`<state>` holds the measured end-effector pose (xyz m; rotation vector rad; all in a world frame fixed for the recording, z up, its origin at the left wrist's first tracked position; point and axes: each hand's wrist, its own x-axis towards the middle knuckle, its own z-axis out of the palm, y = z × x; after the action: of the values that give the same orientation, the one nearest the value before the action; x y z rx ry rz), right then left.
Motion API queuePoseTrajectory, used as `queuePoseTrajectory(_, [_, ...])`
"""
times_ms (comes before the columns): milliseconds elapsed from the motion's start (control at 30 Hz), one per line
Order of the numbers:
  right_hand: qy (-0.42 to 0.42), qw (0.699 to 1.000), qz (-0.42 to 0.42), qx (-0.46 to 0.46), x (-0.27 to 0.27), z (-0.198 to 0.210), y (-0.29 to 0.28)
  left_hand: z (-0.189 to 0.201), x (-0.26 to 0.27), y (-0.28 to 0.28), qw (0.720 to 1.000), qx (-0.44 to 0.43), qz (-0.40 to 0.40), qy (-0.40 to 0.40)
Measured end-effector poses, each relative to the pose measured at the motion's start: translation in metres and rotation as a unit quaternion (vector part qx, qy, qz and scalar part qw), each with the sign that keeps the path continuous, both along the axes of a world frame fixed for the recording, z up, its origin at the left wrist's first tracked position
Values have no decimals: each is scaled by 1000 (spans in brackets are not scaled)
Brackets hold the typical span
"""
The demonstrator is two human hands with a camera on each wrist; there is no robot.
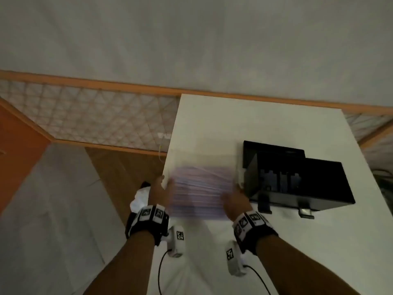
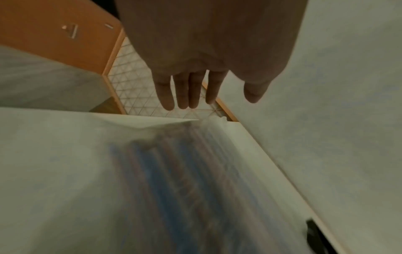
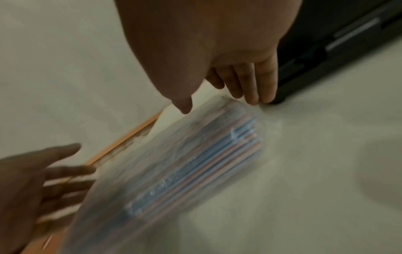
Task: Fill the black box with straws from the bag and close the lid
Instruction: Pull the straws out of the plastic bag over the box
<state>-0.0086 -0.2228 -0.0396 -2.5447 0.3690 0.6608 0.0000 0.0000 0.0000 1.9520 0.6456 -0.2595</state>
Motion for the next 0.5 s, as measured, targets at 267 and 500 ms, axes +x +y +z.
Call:
queuePoseTrajectory(267, [21, 964, -193, 180, 14, -13, -3, -86, 73, 32, 992, -115, -20, 40])
queuePoseTrajectory(500, [-15, 911, -181, 370, -32, 8, -26, -21, 31, 35, 983, -182, -15, 16])
